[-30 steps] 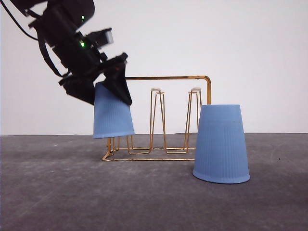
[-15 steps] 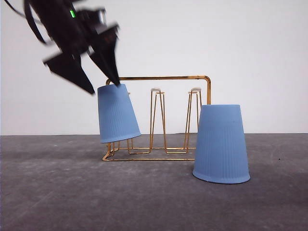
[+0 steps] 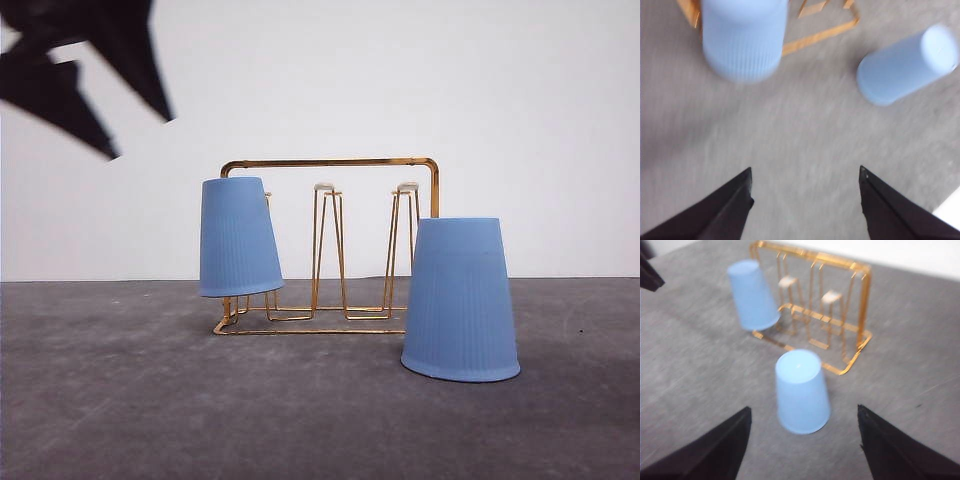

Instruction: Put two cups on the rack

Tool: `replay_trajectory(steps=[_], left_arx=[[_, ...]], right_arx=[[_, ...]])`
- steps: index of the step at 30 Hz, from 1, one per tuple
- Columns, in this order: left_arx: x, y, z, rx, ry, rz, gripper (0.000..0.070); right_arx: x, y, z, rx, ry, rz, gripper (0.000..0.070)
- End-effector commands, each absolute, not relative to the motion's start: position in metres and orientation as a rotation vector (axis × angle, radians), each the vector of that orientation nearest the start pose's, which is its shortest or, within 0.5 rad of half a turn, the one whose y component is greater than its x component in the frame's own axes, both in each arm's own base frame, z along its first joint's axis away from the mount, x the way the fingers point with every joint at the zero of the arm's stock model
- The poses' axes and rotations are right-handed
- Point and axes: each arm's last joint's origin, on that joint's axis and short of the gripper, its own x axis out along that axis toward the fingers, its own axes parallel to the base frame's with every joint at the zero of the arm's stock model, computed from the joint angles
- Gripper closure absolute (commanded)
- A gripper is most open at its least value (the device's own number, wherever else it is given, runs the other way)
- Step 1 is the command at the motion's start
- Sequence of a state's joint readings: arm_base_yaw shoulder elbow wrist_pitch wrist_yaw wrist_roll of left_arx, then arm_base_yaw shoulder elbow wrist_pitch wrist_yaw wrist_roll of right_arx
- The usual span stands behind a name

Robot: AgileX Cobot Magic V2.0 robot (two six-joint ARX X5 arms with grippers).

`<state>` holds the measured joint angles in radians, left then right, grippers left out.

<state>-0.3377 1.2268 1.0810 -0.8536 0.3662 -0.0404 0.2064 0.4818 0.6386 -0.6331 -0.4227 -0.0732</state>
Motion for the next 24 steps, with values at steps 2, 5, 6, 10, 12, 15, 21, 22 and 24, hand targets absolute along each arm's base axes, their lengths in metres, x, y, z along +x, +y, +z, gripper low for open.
replay_trajectory(steps=[2, 5, 6, 10, 12, 15, 21, 22, 24], left_arx=[[0.197, -0.076, 0.286, -0.122, 1.028, -0.572, 0.0312], [0.176, -0.064, 0.278, -0.151, 0.973, -0.510, 0.0312], [0.169, -0.060, 0.277, -0.151, 0.947, -0.485, 0.0312], [0.153, -0.050, 0.282, -0.153, 0.865, -0.413, 0.0310], [0.147, -0.047, 0.286, -0.153, 0.830, -0.400, 0.0310], [0.143, -0.046, 0.289, -0.160, 0.807, -0.401, 0.0310], [0.141, -0.045, 0.290, -0.183, 0.804, -0.392, 0.0310], [0.141, -0.045, 0.291, -0.185, 0.804, -0.392, 0.0310], [0.141, -0.045, 0.291, -0.188, 0.804, -0.391, 0.0310]], right_arx=[[0.111, 0.037, 0.279, -0.003, 0.490, 0.653, 0.0269], [0.127, 0.044, 0.275, -0.007, 0.514, 0.676, 0.0269], [0.133, 0.047, 0.274, -0.009, 0.519, 0.686, 0.0269], [0.155, 0.062, 0.266, -0.024, 0.540, 0.727, 0.0211], [0.166, 0.071, 0.260, -0.036, 0.551, 0.742, 0.0161], [0.183, 0.083, 0.249, -0.058, 0.564, 0.736, 0.0155], [0.214, 0.102, 0.223, -0.076, 0.583, 0.741, 0.0149], [0.218, 0.104, 0.218, -0.076, 0.592, 0.741, 0.0149], [0.226, 0.108, 0.207, -0.077, 0.620, 0.740, 0.0149]])
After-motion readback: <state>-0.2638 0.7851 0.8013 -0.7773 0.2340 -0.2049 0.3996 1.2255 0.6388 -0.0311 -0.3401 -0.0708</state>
